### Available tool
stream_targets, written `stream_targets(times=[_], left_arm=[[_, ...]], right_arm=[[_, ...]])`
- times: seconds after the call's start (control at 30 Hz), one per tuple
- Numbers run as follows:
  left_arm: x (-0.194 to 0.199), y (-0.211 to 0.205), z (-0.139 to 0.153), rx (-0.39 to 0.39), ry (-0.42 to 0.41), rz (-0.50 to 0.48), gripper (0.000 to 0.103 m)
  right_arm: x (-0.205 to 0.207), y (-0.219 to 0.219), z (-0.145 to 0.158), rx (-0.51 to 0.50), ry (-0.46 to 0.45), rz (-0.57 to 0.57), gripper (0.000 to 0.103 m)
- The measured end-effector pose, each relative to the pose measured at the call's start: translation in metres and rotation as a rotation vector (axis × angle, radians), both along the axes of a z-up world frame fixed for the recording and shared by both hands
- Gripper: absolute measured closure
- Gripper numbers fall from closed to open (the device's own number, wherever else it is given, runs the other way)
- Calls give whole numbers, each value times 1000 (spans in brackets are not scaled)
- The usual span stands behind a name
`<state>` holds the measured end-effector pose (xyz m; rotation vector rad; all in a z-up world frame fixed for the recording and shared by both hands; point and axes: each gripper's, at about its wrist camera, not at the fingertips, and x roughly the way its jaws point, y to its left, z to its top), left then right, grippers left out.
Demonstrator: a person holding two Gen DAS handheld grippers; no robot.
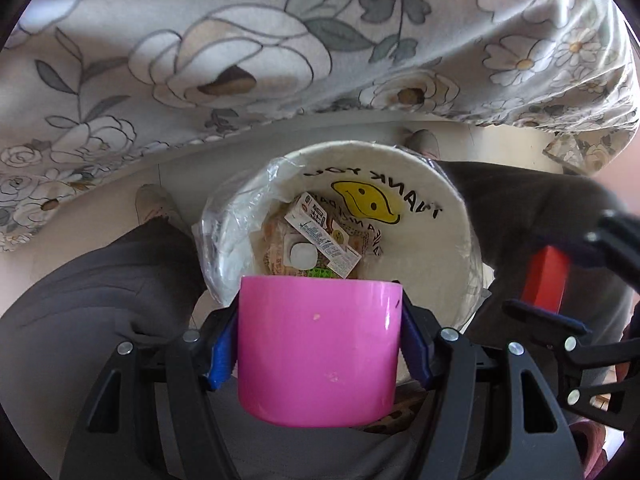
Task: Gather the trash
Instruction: 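Open both tools to drop the pink cup and red block into the bin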
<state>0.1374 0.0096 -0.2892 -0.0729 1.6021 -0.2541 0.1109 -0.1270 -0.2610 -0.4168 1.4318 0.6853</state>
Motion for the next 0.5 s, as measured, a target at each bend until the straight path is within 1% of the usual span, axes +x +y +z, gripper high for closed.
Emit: stream_targets(times=[0.13, 0.23, 0.37, 0.5], left_arm=[[3, -3, -24, -13, 55, 25, 35], [5, -2, -41, -33, 98, 53, 35], [7, -5, -60, -35, 134, 68, 35], [11, -5, -77, -60, 158, 92, 35]], right_arm=[[0, 8, -24, -28, 63, 6, 61], [4, 10, -44, -46, 118, -13, 61], [9, 13, -66, -43, 210, -54, 61], [15, 18, -82, -35, 262, -77, 61]])
